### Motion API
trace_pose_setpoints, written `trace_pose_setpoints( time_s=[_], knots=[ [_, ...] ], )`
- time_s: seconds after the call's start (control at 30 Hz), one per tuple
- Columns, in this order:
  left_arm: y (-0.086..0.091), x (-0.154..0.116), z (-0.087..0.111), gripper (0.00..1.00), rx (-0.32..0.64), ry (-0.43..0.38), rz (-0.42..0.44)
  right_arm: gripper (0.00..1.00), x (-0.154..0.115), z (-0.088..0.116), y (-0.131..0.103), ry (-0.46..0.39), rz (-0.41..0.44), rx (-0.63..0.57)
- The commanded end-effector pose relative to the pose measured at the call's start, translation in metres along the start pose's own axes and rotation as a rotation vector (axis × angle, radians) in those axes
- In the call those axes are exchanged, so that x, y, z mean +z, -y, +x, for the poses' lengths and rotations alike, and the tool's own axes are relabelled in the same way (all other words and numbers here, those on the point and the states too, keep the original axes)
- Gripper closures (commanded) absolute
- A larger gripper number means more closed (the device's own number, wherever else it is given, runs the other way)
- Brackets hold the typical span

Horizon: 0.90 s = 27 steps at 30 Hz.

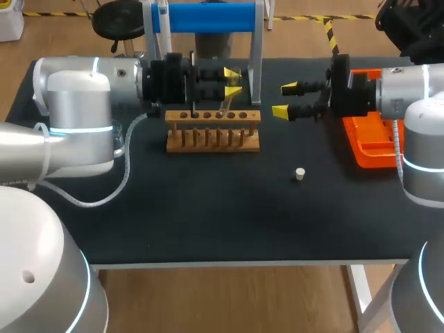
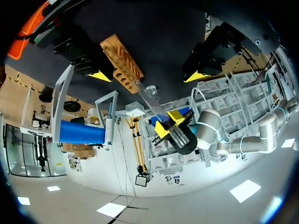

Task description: Invert the test tube, pick up the pipette, mount the tip to pipette, aspirate from beaker and dispense into the tube, eject the tip, return the pipette, and cap with the stopper.

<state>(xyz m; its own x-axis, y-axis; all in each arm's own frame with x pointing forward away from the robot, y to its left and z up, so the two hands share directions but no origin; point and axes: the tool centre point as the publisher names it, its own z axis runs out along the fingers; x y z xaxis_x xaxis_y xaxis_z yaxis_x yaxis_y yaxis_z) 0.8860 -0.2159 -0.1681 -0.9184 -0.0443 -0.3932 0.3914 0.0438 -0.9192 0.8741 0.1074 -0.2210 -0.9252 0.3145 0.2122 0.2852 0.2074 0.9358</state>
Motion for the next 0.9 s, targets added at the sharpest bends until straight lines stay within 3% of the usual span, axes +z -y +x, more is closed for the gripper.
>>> trace_pose_setpoints(
  time_s=[0.03,0.43,0.9],
  knots=[
    [0.000,0.000,-0.007,1.00,-0.044,0.028,-0.002,0.00,0.000,0.000,0.000,0.001,0.000,0.000],
    [-0.010,-0.007,-0.036,1.00,-0.191,0.119,-0.011,0.00,0.000,0.000,0.000,0.001,0.000,0.000],
    [-0.031,-0.008,-0.062,1.00,-0.279,0.128,0.031,0.00,0.000,0.000,0.000,0.001,0.000,0.000]
  ],
)
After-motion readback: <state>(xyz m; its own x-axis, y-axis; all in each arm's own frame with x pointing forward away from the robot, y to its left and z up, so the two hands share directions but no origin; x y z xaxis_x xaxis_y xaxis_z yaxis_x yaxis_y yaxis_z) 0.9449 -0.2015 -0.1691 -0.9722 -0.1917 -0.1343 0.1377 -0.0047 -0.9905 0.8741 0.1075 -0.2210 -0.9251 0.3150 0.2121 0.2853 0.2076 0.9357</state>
